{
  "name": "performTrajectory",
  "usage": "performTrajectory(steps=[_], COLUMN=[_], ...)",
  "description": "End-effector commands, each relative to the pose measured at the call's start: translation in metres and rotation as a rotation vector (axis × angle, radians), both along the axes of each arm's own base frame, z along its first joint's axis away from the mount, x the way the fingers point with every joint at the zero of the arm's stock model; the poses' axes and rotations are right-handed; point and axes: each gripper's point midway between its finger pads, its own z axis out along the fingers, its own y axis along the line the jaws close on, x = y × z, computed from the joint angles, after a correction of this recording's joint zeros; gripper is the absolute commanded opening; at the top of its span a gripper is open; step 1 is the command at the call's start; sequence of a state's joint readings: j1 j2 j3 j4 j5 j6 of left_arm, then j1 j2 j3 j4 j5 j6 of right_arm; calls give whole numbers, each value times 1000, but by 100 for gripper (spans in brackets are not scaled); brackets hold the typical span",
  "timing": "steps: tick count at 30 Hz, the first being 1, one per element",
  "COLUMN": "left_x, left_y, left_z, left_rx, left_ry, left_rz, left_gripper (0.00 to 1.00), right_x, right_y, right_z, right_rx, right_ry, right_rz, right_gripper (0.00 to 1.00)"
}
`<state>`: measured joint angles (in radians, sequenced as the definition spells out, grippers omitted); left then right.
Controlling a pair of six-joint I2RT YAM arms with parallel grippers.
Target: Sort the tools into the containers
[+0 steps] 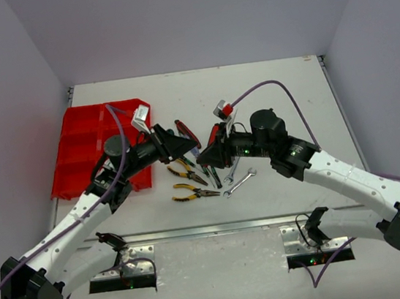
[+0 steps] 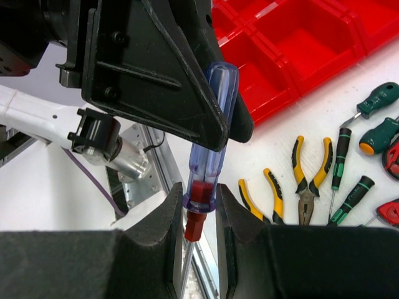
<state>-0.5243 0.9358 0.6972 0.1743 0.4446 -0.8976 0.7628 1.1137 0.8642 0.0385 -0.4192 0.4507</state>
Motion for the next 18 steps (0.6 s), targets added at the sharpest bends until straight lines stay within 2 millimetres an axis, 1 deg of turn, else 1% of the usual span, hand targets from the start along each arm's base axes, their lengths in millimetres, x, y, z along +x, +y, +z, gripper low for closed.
performTrajectory(steps=[1,3,4,5,6,7,8,9,10,11,12,13,14,15,16,17,18], left_x=[-8,-1,3,9,16,37,52,74,97,115,129,141,155,167,178,192,207], left_y=[-7,-5,-2,1,6,24,43,73,108,143,177,207,240,271,296,321,345], left_z=[10,8,5,9,11,10,-8,-2,6,0,2,13,13,16,22,13,17], left_rx=[-33,-19,-4,13,39,109,193,257,306,349,379,397,427,452,464,484,499], left_ry=[-30,-29,-20,-32,-40,2,58,67,80,120,145,149,176,189,190,221,219], left_rz=[-54,-15,11,38,86,222,334,476,621,738,857,979,1098,1214,1309,1372,1423], left_gripper=[0,0,0,0,0,0,0,0,0,0,0,0,0,0,0,0,0], right_x=[9,9,9,12,15,24,27,40,50,54,54,51,48,44,37,30,23], right_y=[5,4,4,2,0,-9,-12,-29,-51,-66,-80,-94,-104,-109,-110,-109,-109], right_z=[41,41,40,36,32,21,20,10,-2,-6,-11,-16,-19,-24,-27,-24,-26], right_rx=[101,100,96,81,62,13,-3,-67,-137,-166,-188,-204,-211,-213,-205,-181,-172], right_ry=[-97,-99,-100,-95,-85,-64,-61,-42,-25,-18,-9,3,9,14,17,15,22], right_rz=[-25,-26,-27,-41,-69,-139,-165,-283,-410,-485,-547,-595,-629,-631,-610,-583,-557], right_gripper=[0,0,2,18,40,68,91,99,99,99,99,99,99,99,99,99,99])
